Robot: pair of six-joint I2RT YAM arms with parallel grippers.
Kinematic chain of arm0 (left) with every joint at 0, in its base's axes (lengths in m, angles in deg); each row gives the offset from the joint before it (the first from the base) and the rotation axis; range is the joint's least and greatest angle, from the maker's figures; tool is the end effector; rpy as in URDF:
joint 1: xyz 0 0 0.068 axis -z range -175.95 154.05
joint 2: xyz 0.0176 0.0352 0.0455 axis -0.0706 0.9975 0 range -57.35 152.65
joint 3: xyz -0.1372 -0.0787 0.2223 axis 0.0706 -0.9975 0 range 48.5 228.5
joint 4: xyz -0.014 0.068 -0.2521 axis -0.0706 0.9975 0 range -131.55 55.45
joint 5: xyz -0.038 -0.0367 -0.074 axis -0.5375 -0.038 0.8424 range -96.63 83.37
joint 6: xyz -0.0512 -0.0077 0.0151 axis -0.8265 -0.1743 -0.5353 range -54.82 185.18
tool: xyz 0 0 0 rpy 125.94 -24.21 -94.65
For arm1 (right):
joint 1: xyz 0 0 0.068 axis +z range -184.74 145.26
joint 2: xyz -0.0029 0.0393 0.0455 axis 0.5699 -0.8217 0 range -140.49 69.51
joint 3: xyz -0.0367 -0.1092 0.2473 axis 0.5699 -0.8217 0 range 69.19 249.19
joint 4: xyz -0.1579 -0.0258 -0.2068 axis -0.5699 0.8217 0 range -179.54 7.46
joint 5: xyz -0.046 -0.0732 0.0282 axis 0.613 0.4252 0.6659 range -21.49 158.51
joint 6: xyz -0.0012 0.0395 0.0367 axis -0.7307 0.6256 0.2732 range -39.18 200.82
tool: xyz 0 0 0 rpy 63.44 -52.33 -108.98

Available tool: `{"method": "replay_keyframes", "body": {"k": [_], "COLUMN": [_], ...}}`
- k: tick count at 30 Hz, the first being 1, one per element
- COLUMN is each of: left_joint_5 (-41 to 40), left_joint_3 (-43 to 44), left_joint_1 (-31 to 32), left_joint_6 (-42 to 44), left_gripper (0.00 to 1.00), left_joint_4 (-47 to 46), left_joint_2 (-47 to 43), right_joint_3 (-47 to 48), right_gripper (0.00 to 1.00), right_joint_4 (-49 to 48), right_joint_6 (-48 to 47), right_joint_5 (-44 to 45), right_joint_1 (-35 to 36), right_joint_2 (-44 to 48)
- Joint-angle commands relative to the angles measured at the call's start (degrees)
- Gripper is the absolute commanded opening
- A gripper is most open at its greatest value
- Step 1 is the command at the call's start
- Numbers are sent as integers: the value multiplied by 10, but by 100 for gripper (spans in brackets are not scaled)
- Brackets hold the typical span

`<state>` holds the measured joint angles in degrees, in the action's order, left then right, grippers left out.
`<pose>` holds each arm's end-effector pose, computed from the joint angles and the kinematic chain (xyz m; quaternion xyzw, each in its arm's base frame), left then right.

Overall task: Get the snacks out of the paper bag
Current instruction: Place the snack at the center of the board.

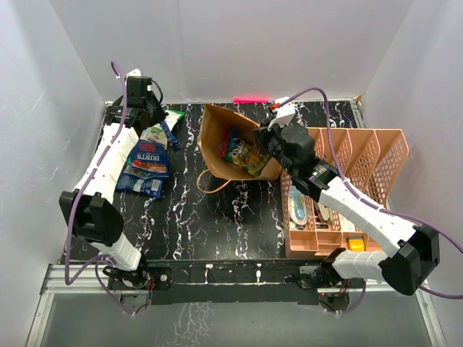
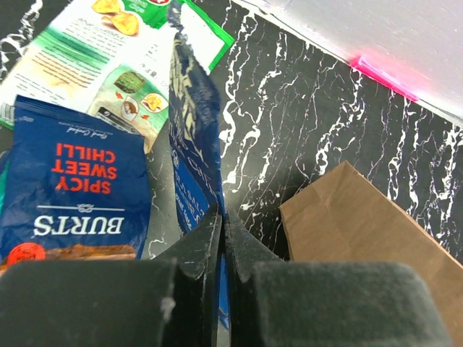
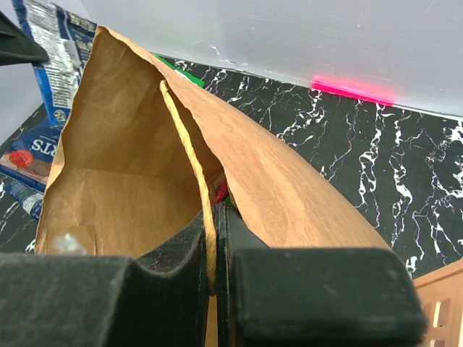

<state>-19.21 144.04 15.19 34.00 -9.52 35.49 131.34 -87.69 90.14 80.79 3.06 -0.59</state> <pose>0.3644 -0.0639 0.3954 -0.2037 0.8351 -0.0931 0.5024 0.2325 0.1707 0.3688 -0.1204 0.7542 0.1810 0.6197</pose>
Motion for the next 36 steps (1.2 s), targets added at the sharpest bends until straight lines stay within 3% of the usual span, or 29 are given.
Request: {"method": "replay_keyframes", "body": {"k": [1, 13, 23, 29, 36], "left_joint_5": [45, 140, 162, 182, 203], "left_joint_3": [28, 34, -108, -150, -194], "left_joint_1": [-19, -110, -181, -203, -205], "left_joint_6": [-27, -76, -90, -86, -89], "left_gripper": [0, 0, 0, 0, 39], "left_joint_4": [-22, -49, -93, -96, -115], "left_joint_2": [20, 104, 57, 48, 8], "right_joint_3": [28, 38, 39, 42, 44], "right_gripper": [8, 8, 8, 8, 8], "right_joint_4": [-2, 18, 22, 27, 29], "right_joint_6": [-1, 12, 22, 29, 34], "right_joint_5": [5, -2, -12, -24, -39], "right_joint_1": [-5, -5, -5, -4, -4], "right_joint_2": [23, 31, 30, 25, 27]}}
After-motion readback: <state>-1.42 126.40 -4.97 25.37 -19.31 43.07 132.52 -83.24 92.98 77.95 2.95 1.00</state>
